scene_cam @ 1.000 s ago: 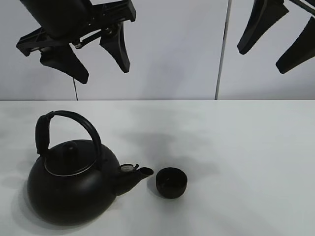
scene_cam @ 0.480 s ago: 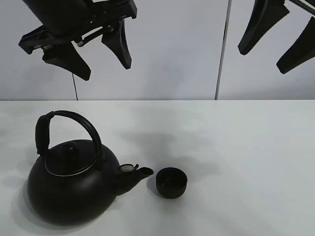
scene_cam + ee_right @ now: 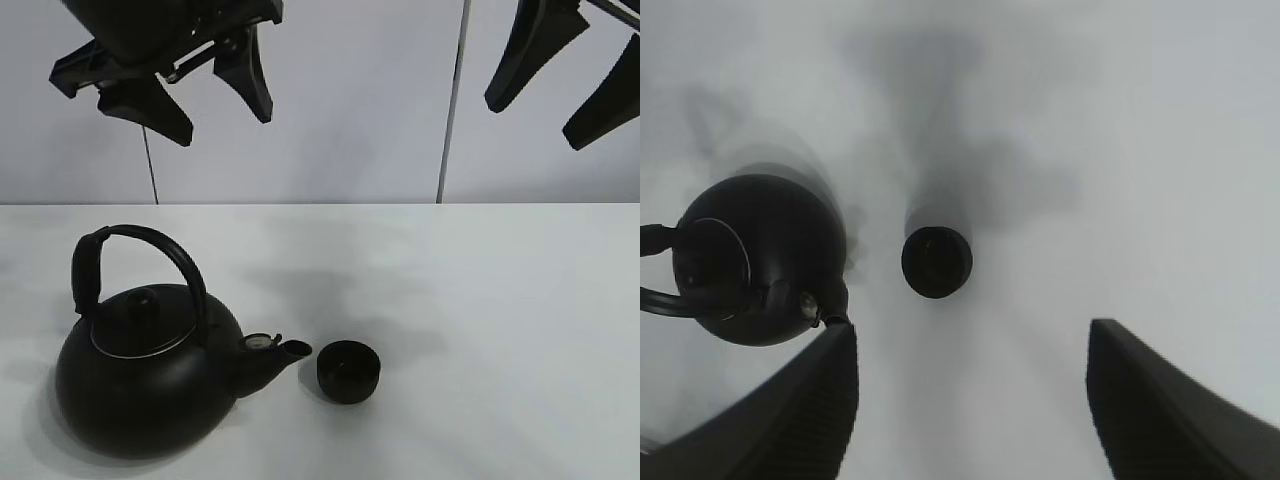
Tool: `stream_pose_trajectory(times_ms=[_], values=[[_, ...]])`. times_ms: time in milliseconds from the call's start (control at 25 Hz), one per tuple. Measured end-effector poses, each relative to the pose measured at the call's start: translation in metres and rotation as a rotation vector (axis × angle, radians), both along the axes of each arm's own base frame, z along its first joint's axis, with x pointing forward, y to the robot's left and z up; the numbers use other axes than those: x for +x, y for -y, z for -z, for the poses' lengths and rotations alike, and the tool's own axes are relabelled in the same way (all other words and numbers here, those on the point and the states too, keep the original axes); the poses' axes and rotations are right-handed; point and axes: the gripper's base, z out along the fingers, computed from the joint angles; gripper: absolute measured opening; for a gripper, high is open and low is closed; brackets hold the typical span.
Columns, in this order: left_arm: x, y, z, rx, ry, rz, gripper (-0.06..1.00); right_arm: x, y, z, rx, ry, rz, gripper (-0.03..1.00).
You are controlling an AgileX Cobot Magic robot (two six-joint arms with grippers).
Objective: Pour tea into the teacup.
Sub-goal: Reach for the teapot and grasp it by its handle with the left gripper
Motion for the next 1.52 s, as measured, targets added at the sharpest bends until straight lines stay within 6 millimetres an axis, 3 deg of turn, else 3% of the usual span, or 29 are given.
stream_pose_trajectory(times_ms=[520, 720, 880, 1160, 1520], values=[[-0.003, -0.005, -0.006, 0.085, 0.104, 0.112, 0.48, 0.0, 0.0, 0.0, -0.002, 0.001, 0.0, 0.45], [-0.025, -0.02, -0.029, 0.08, 0.274, 0.162, 0.48, 0.0, 0.001, 0.0, -0.008, 0.002, -0.001, 0.45], [-0.051, -0.037, -0.033, 0.066, 0.373, 0.164, 0.47, 0.0, 0.001, 0.0, -0.01, 0.003, -0.001, 0.45], [-0.093, -0.066, -0.013, 0.021, 0.51, 0.117, 0.47, 0.0, 0.001, 0.0, -0.01, 0.003, -0.003, 0.45], [-0.13, -0.096, 0.057, -0.002, 0.693, 0.047, 0.47, 0.0, 0.001, 0.0, -0.011, 0.004, -0.003, 0.45]])
